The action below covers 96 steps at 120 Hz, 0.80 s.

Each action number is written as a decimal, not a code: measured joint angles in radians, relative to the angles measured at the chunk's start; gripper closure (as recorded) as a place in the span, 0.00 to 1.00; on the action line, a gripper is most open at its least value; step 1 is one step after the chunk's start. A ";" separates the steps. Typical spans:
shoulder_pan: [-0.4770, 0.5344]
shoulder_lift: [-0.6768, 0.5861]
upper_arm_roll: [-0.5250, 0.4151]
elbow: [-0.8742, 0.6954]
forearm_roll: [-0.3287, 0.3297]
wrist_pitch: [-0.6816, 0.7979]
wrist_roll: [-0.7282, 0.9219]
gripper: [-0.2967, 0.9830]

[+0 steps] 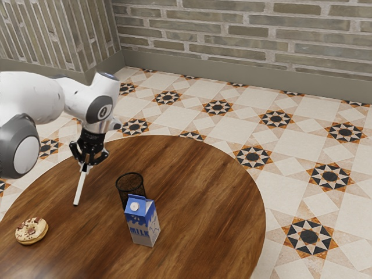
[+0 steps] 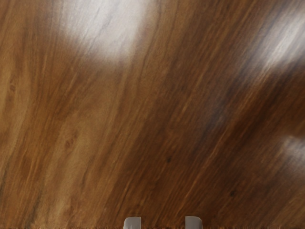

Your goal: Take the marker out of the pen holder and place it to the left of the pen holder.

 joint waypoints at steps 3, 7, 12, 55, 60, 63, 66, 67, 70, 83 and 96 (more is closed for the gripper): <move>0.000 0.002 0.000 0.000 -0.002 -0.003 0.001 0.84; 0.000 0.004 -0.001 0.000 -0.006 -0.006 0.003 0.83; -0.001 0.005 -0.003 0.000 -0.013 -0.009 0.006 0.78; 0.002 -0.035 -0.001 -0.001 -0.117 -0.018 0.043 0.37; 0.003 -0.098 0.002 -0.005 -0.138 -0.019 0.051 0.35; 0.004 -0.141 0.004 -0.007 -0.153 -0.021 0.055 0.34; 0.004 -0.184 0.005 -0.010 -0.165 -0.022 0.059 0.33; 0.004 -0.197 0.005 -0.010 -0.169 -0.023 0.060 0.33; 0.004 -0.236 0.006 -0.012 -0.179 -0.026 0.064 0.32; -0.004 -0.356 0.003 -0.006 -0.212 -0.038 0.112 0.29; -0.031 -0.374 -0.021 0.033 -0.234 -0.049 0.162 0.28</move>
